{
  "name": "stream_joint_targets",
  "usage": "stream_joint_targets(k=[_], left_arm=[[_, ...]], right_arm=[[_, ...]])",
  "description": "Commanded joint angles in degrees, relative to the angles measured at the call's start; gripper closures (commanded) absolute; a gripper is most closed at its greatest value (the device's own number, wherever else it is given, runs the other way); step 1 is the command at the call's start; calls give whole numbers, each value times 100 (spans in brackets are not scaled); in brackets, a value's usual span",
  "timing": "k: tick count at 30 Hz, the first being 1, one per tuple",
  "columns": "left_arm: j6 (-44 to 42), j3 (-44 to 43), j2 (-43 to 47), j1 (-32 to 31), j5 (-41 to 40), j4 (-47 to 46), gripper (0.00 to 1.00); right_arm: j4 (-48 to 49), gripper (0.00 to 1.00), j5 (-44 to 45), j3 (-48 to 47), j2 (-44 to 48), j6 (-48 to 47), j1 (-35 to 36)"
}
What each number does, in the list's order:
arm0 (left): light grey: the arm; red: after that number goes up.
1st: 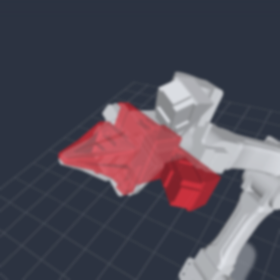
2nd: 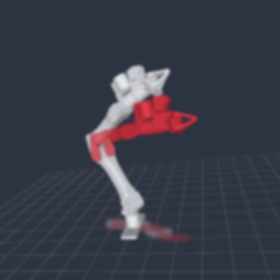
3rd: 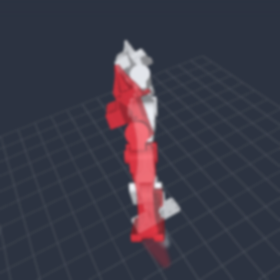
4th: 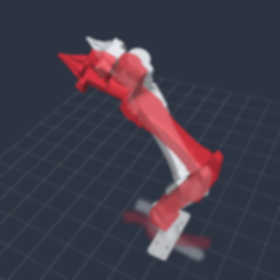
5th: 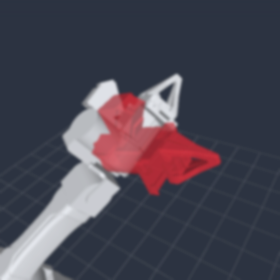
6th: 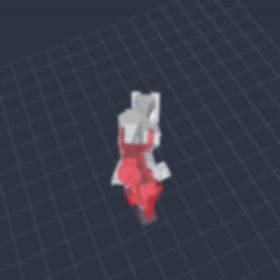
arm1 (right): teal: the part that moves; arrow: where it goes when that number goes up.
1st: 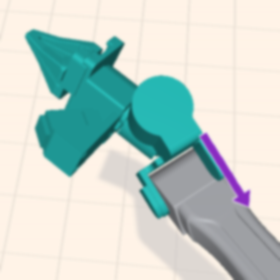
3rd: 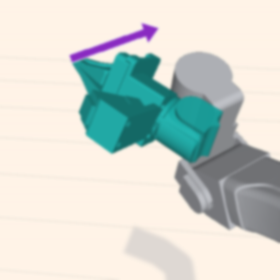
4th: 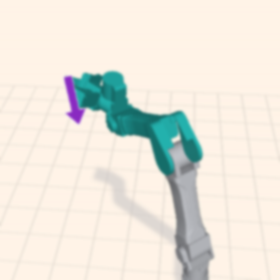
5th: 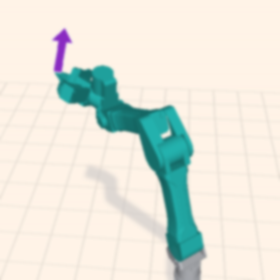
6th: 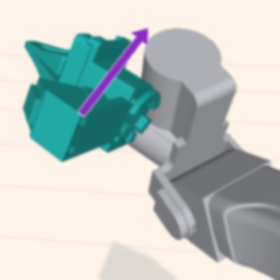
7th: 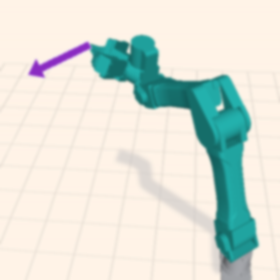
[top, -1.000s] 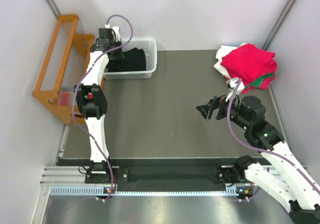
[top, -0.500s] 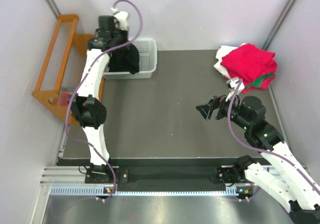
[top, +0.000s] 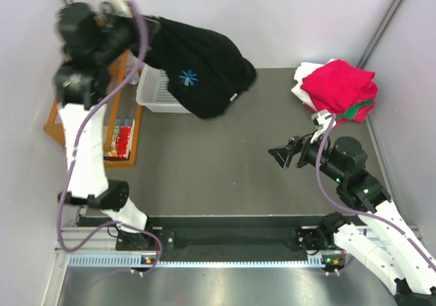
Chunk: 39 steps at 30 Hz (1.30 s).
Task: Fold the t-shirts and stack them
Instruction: Move the tshirt to the center of the board
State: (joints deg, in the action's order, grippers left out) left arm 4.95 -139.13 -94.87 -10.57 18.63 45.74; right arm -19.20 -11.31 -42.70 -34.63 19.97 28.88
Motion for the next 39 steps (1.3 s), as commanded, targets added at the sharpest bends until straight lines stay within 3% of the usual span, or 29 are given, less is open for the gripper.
stream_joint_targets(k=[1, 6, 12, 17, 19, 26, 31, 33, 36, 39], left_arm=[[876, -62, 880, 555, 744, -627, 100], [640, 597, 1392, 556, 1194, -444, 100], [103, 141, 1269, 398, 2159, 688, 100], [-397, 201, 1251, -524, 2732, 1218, 100], [-442, 316, 1199, -779, 3399, 1350, 100], [-258, 562, 909, -1315, 4596, 1438, 100], [-451, 1079, 865, -1571, 4229, 1640, 99], [-889, 1273, 970, -1571, 3825, 1868, 100], [-1513, 1896, 1215, -1562, 3105, 2088, 100], [-1865, 3107, 1592, -1274, 2174, 1766, 100]], right_arm=[[-22, 0, -178, -46, 114, -45, 100], [-22, 0, -284, -46, 158, -2, 109], [30, 0, -310, -46, 308, 104, 109], [-4, 0, -302, -19, 413, 201, 109], [-40, 0, -284, -11, 466, 227, 109], [-154, 0, -91, 77, 616, 271, 109], [39, 0, -64, 200, 572, 394, 109], [57, 0, -64, 200, 528, 403, 117], [92, 1, -82, 183, 466, 385, 126], [110, 0, -126, 165, 396, 315, 117]])
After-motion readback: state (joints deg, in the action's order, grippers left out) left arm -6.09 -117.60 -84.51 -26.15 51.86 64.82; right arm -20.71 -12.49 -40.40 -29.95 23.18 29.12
